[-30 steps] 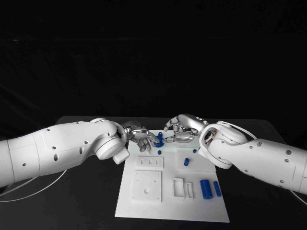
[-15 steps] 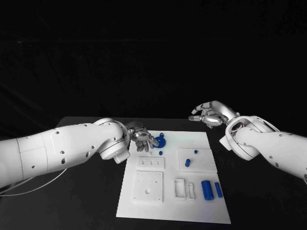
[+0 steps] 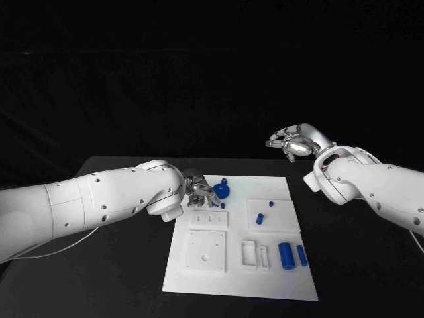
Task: Assemble the parts on the task board
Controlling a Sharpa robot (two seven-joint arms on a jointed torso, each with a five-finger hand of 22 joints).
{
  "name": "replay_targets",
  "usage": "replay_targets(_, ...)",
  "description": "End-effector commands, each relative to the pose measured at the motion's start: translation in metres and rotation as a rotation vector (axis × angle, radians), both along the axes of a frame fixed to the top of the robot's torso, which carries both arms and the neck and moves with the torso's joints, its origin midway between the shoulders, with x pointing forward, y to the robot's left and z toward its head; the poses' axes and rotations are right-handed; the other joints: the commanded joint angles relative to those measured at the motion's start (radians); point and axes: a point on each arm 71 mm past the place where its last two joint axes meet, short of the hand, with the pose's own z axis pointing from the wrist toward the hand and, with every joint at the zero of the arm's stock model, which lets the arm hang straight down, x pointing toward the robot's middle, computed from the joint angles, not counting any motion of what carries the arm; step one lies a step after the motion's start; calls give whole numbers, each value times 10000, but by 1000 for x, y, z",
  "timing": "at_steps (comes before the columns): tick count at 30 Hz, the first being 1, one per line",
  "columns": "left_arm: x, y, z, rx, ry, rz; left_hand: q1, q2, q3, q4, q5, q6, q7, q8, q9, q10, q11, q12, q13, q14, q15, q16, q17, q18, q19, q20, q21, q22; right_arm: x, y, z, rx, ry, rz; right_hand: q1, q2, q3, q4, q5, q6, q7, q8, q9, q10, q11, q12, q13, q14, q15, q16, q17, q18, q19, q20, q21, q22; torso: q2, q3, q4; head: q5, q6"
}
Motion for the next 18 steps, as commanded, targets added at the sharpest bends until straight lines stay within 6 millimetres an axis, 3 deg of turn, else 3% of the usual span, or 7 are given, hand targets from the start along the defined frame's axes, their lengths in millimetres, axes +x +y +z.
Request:
replay_targets(1,-1,0,-6,522,253,-262,-1,141,62,-15,183,587,-603,-31,90,-255,-221,365,277,477,-576,273,54,154,199,-1271,180,88,4,-1,-3,700,718,30,-44,96,119,-8,-173,-294,195,-118,-70,-340,147,-487,-451,-303,139,-752,-339,642,-430,222,-604,-297,1,0,-41,17,-82)
replay_targets(5,-1,-2,-9,533,259,-270,-131,189,80,29,372,703,-655,12,164,-353,-277,730,525,518,-636,545,104,228,326,-1297,330,170,5,-1,-3,978,870,11,-112,150,176,-72,-417,-464,406,-150,-74,-1025,385,-1155,-1084,-921,448,-1956,-877,456,-1306,601,-1529,-764,15,9,-32,1,-139)
replay_targets(7,-1,-2,-10,572,233,-254,-203,207,79,60,476,752,-672,36,193,-384,-291,821,580,508,-651,606,107,244,335,-1293,358,190,5,-1,-3,1051,874,5,-68,197,109,-112,-436,-480,432,-110,-63,-1044,420,-1194,-1367,-792,481,-2297,-1015,484,-1333,721,-1704,-883,12,9,-23,-16,-176)
replay_targets(13,-3,-2,-17,881,335,-640,-391,339,83,73,867,874,-722,106,279,-423,-339,1063,699,519,-698,796,118,286,363,-1284,450,255,5,1,-4,1100,987,43,-46,179,46,-141,-420,-477,431,-76,-62,-1079,415,-1156,-1545,-732,491,-2475,-1034,534,-1338,789,-1787,-926,1,-2,-7,-34,-290)
replay_targets(15,-3,-3,-18,1128,79,-767,-517,532,86,76,886,860,-721,102,303,-468,-352,1123,721,495,-707,839,106,298,354,-1278,472,276,5,0,-5,1069,1131,61,-43,177,33,-145,-415,-486,435,-74,-65,-1096,419,-1147,-1584,-727,496,-2513,-1033,543,-1346,806,-1805,-933,-1,0,-8,-37,-295)
replay_targets(18,-2,-3,-19,1163,84,-722,-550,586,139,57,851,861,-732,103,317,-489,-349,1148,727,482,-712,856,95,309,343,-1278,475,283,5,1,-5,1068,1141,71,-62,176,-9,-143,-421,-519,451,-77,-76,-1156,436,-1132,-1671,-741,516,-2603,-1029,558,-1388,849,-1856,-949,-1,-7,-2,-36,-302)
